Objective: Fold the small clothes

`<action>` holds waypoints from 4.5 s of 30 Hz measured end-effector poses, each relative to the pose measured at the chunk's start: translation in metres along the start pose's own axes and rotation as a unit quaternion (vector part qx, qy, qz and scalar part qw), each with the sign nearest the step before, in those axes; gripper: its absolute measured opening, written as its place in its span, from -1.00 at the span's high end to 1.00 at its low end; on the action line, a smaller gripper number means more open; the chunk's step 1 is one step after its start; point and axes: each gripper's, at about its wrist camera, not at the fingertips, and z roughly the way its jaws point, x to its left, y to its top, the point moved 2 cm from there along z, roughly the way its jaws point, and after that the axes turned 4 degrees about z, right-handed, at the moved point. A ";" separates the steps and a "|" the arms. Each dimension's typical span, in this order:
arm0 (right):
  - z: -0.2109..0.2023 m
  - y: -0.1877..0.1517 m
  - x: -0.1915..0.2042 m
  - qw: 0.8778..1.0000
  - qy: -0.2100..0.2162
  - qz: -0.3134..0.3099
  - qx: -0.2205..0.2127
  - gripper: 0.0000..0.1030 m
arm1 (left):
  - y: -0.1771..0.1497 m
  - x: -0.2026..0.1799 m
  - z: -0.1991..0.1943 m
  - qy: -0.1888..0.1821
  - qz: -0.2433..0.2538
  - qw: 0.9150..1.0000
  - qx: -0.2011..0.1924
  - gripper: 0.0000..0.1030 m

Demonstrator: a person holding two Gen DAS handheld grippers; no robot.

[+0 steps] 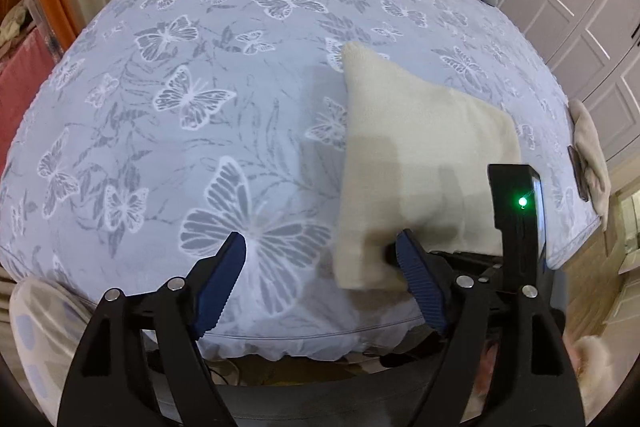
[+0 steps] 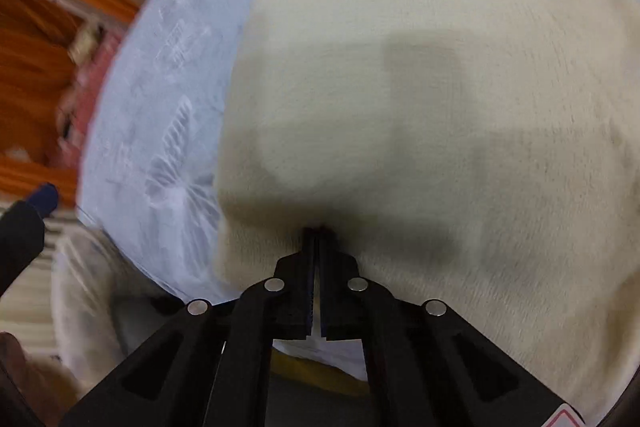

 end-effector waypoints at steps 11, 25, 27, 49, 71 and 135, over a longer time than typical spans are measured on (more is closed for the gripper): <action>-0.112 0.027 -0.132 0.977 -0.056 0.144 -0.149 -0.24 | 0.044 -0.041 0.060 -0.075 -0.029 0.996 0.032 -0.85; -0.035 0.047 -0.163 0.980 0.058 0.184 -0.047 -0.90 | 0.061 -0.046 0.166 -0.115 -0.103 0.981 0.121 -0.91; -0.033 0.047 -0.152 0.984 0.053 0.162 -0.051 -0.64 | 0.062 -0.049 0.164 -0.114 -0.100 0.981 0.121 -0.90; -0.118 -0.061 -0.004 0.977 0.082 0.105 -0.167 0.28 | 0.022 -0.025 -0.036 0.000 0.052 0.999 0.015 -0.06; -0.224 -0.020 0.139 0.955 0.008 -0.075 -0.286 0.41 | 0.055 0.014 -0.198 -0.050 0.041 0.982 -0.178 0.49; -0.030 0.137 0.021 0.974 0.066 0.086 -0.201 0.66 | 0.128 0.151 0.090 -0.060 -0.111 0.992 0.009 -0.32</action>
